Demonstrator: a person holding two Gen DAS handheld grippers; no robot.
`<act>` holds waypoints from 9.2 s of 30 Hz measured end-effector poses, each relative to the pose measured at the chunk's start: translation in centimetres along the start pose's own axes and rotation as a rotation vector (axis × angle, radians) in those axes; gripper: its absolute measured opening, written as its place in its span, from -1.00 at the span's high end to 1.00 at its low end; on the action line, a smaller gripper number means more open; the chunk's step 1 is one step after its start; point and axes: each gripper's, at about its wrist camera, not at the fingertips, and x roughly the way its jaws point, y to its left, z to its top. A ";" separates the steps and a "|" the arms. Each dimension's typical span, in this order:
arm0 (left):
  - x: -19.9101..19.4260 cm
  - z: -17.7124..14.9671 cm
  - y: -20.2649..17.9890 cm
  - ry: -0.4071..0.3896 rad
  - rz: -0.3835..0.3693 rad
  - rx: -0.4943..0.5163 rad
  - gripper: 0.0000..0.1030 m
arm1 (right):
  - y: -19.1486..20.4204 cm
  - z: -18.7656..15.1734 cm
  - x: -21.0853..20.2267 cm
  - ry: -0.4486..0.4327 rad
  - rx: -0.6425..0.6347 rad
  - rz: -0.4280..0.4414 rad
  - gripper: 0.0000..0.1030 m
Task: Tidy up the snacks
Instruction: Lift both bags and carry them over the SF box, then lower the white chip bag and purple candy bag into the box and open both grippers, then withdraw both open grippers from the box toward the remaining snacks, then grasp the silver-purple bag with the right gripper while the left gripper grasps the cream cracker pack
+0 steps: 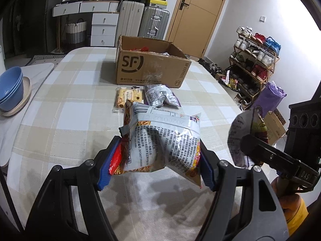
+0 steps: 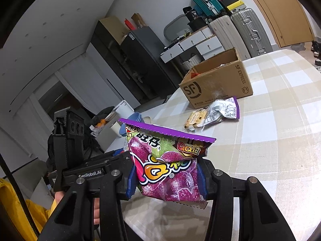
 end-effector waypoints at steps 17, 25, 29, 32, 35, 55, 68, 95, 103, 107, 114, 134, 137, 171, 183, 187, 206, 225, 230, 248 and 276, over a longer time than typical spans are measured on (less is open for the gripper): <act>1.9 13.5 4.5 -0.131 0.024 -0.011 -0.33 | -0.1 9.5 2.6 -0.015 -0.099 -0.103 0.06; 6.3 21.7 3.1 -0.123 0.080 0.056 -0.33 | -0.8 17.4 6.1 -0.015 -0.157 -0.179 0.06; 9.1 25.6 2.5 -0.107 0.076 0.021 -0.34 | -1.5 21.1 8.4 -0.025 -0.171 -0.205 0.06; 12.0 28.8 1.9 -0.072 0.091 0.018 -0.34 | -2.7 23.6 10.4 -0.004 -0.153 -0.218 0.06; 14.4 31.2 1.5 -0.052 0.124 0.045 -0.34 | -4.2 25.5 13.3 0.053 -0.171 -0.246 0.06; 27.0 36.3 2.3 0.082 0.136 0.034 -0.35 | -11.1 28.6 19.9 0.189 -0.163 -0.333 0.06; 29.0 33.4 3.8 0.134 0.151 0.024 -0.36 | -11.4 28.1 20.5 0.207 -0.157 -0.341 0.06; 26.2 32.5 5.5 0.137 0.144 0.000 -0.57 | -10.5 27.4 20.5 0.221 -0.213 -0.376 0.06; 25.0 31.8 5.1 0.135 0.188 0.024 -0.57 | -10.2 27.2 21.3 0.246 -0.220 -0.401 -0.04; 24.2 31.5 5.0 0.135 0.198 0.029 -0.57 | -9.7 27.4 20.9 0.213 -0.247 -0.443 -0.67; 22.4 31.2 5.0 0.120 0.194 0.020 -0.57 | -8.2 28.0 19.4 0.170 -0.253 -0.430 -0.67; 11.1 27.3 1.8 -0.023 0.157 0.028 -0.63 | 2.4 23.0 6.4 -0.112 -0.311 -0.327 -0.74; 8.1 25.7 1.0 -0.070 0.149 0.028 -0.64 | 4.3 21.0 3.6 -0.158 -0.319 -0.307 -0.82; -1.9 2.8 -1.1 -0.150 0.215 -0.025 -0.98 | 3.1 2.5 -5.6 -0.189 -0.221 -0.316 -0.99; 2.0 3.1 -0.9 -0.097 0.201 -0.031 -0.98 | 2.3 1.5 -3.1 -0.130 -0.218 -0.360 -0.99; 3.0 2.9 -0.1 -0.081 0.194 -0.051 -0.98 | 1.8 1.3 -2.2 -0.101 -0.212 -0.367 -0.99; 12.3 5.1 7.3 0.080 0.196 -0.210 -0.98 | -6.6 8.4 11.0 0.148 -0.099 -0.408 -0.99; 15.9 6.4 10.8 0.125 0.142 -0.309 -0.97 | -9.9 9.8 20.3 0.274 -0.133 -0.509 -0.81; 16.1 6.5 10.7 0.130 0.152 -0.296 -0.97 | -9.3 9.5 20.7 0.281 -0.155 -0.468 -0.49; 14.8 6.9 9.7 0.137 0.227 -0.254 -0.97 | -9.3 9.3 13.8 0.038 -0.032 -0.177 0.04; 22.6 9.9 4.4 0.218 0.375 -0.086 -0.82 | -11.2 8.9 8.9 -0.073 0.058 -0.106 0.03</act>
